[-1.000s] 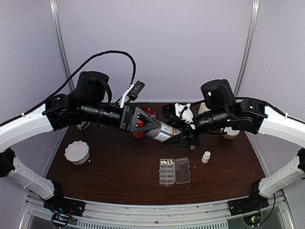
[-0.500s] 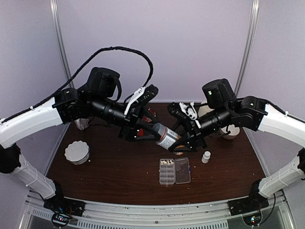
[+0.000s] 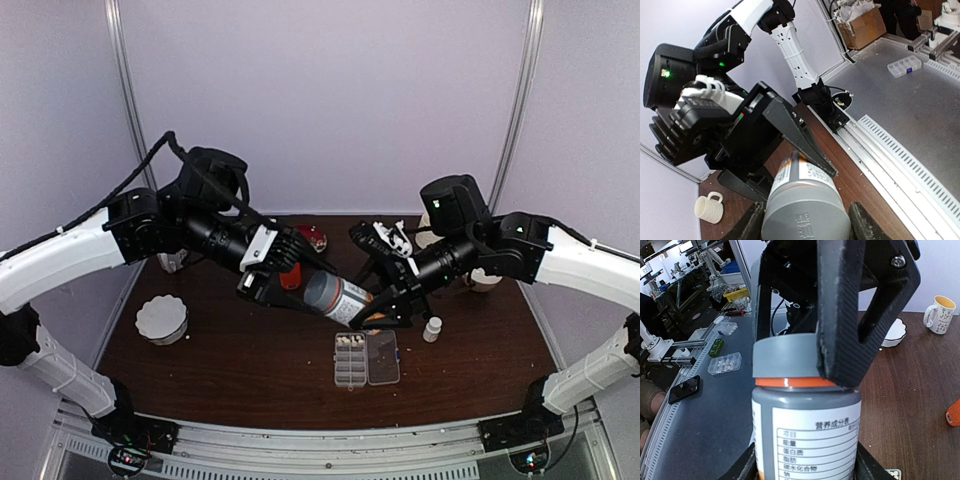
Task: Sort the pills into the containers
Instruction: Screw the lid of the pill bottle onto the pill bottle.
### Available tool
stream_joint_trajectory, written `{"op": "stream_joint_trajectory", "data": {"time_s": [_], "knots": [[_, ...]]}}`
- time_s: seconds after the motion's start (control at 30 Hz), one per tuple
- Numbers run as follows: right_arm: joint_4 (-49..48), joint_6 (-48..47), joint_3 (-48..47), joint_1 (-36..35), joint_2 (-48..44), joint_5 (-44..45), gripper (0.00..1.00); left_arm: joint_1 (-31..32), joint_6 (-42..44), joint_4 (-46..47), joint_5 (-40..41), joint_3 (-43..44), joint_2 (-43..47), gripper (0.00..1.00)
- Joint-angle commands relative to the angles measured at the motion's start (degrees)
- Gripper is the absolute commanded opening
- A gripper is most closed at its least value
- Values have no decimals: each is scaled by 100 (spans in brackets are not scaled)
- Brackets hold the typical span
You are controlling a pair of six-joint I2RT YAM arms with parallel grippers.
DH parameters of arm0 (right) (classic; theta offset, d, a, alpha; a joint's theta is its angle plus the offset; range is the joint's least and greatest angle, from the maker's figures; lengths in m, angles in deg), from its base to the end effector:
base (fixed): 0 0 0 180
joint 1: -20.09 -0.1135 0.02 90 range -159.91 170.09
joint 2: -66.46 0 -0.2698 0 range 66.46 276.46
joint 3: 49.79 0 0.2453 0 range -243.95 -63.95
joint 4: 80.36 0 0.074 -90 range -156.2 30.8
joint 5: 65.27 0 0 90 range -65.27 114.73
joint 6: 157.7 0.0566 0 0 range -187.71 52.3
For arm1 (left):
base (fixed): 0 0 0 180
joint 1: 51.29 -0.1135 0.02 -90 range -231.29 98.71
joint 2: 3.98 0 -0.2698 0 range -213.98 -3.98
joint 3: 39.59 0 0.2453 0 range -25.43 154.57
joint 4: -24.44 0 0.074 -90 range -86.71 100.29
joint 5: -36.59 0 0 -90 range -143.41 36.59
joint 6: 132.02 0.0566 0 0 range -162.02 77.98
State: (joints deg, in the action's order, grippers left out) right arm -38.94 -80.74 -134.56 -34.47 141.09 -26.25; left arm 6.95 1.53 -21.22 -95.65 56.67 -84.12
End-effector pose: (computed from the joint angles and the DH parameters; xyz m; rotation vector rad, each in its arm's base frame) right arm 0.1287 0.2566 0.3599 -1.6428 1.4375 1.3604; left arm 0.1310 -0.2839 0.3903 1.8493 0.9188 -0.9219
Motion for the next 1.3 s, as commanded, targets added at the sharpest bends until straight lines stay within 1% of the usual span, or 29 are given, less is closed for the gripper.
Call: {"op": "stream_joint_trajectory", "data": {"time_s": [0.0,0.13,0.2,0.23,0.3,0.37,0.4,0.47,0.5,0.53,0.7,0.8,0.97,1.03,1.1,1.17,1.27], "knots": [[-1182,398,-42,-31,-81,-535,0,20,1643,326,804,-138,-21,0],[-1088,355,-34,-4,-37,-503,0,25,2049,329,753,-212,58,0],[-1052,344,-15,7,-41,-456,0,29,2069,360,750,-199,49,0],[-1041,338,0,6,-45,-444,0,22,2054,402,752,-208,49,6],[-1004,311,35,16,-73,-403,0,31,1949,505,759,-236,63,26],[-887,234,60,16,-93,-379,0,32,1697,767,709,-353,155,37],[-840,187,81,21,-104,-338,0,33,1624,883,662,-437,219,46],[-665,79,68,25,-106,-275,0,31,1259,1313,688,-649,363,75],[-575,20,60,23,-101,-251,0,30,1127,1442,684,-715,435,92],[-490,-27,59,25,-104,-205,0,35,1015,1531,679,-760,499,97],[-126,-245,-8,25,-136,8,0,37,-44,2173,932,-1036,880,98],[59,-424,-23,25,-190,276,0,32,-422,2419,1034,-1405,1245,98],[227,-627,-53,25,-221,730,0,122,-1740,2904,1561,-1985,1892,98],[256,-662,-84,25,-223,900,0,231,-2535,3052,2005,-2107,2104,97],[225,-667,-109,25,-227,1103,0,267,-3551,3035,2421,-2098,2228,97],[156,-665,-99,25,-265,1327,0,268,-4578,2762,2590,-1941,2264,98],[-6,-636,-45,25,-327,1533,0,270,-5781,2230,2680,-1629,2189,98]]}}
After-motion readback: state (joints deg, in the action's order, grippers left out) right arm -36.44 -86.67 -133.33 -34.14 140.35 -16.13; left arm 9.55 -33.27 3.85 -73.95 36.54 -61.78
